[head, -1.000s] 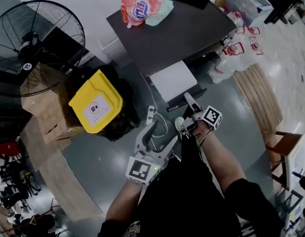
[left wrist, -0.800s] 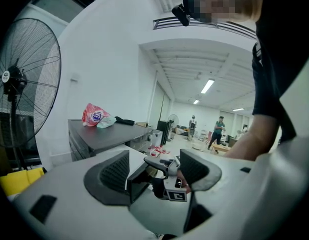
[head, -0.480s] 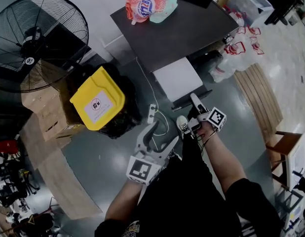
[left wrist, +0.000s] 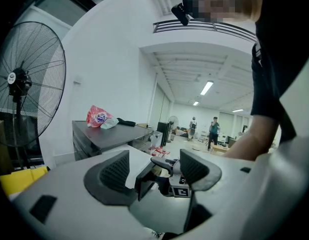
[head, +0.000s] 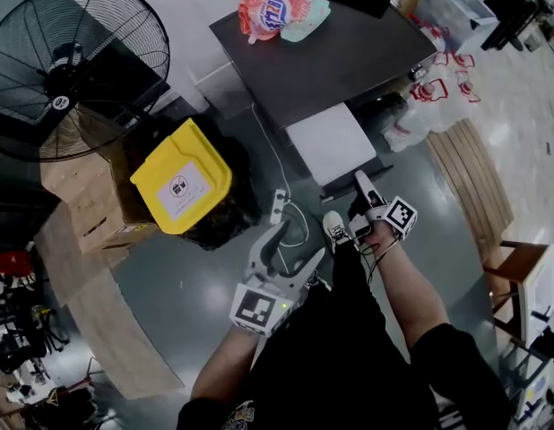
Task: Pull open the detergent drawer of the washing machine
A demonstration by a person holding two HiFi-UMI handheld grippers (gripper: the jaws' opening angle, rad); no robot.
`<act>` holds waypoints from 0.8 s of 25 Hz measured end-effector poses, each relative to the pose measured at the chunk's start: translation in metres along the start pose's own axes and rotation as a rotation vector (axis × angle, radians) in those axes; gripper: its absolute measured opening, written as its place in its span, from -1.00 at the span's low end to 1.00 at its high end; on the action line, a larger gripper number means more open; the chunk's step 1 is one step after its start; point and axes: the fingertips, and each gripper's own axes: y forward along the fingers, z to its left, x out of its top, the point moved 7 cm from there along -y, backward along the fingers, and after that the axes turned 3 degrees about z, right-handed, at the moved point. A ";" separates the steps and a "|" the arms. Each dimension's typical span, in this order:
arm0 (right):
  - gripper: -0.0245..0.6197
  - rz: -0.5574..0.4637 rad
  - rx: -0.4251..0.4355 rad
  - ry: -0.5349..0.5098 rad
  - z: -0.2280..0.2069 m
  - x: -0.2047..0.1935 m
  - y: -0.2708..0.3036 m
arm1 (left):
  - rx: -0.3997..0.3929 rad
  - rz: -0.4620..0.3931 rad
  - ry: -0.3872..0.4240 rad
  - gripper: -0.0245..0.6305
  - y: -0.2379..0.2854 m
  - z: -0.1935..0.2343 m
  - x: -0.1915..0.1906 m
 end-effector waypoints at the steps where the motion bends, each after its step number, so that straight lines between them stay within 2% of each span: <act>1: 0.57 0.000 -0.012 -0.004 0.000 0.000 -0.001 | 0.000 -0.002 -0.003 -0.04 -0.002 0.000 0.000; 5: 0.58 0.018 -0.073 -0.078 0.005 -0.003 -0.011 | -0.009 -0.009 -0.014 -0.04 -0.009 0.002 -0.003; 9: 0.51 0.053 -0.092 -0.183 0.024 -0.007 -0.030 | -0.035 -0.019 -0.023 -0.04 -0.014 0.001 -0.009; 10: 0.48 0.064 -0.077 -0.230 0.034 -0.006 -0.035 | -0.045 -0.021 -0.021 -0.04 -0.014 -0.001 -0.010; 13: 0.32 0.109 0.046 -0.451 0.077 -0.005 -0.046 | -0.068 -0.034 -0.011 -0.04 -0.014 -0.011 -0.011; 17: -0.20 0.138 0.031 -0.727 0.129 -0.008 -0.072 | -0.082 -0.060 0.014 -0.04 -0.011 -0.024 -0.003; 20: -0.88 0.161 0.059 -1.008 0.166 -0.012 -0.090 | -0.082 -0.061 0.034 -0.04 -0.007 -0.034 0.003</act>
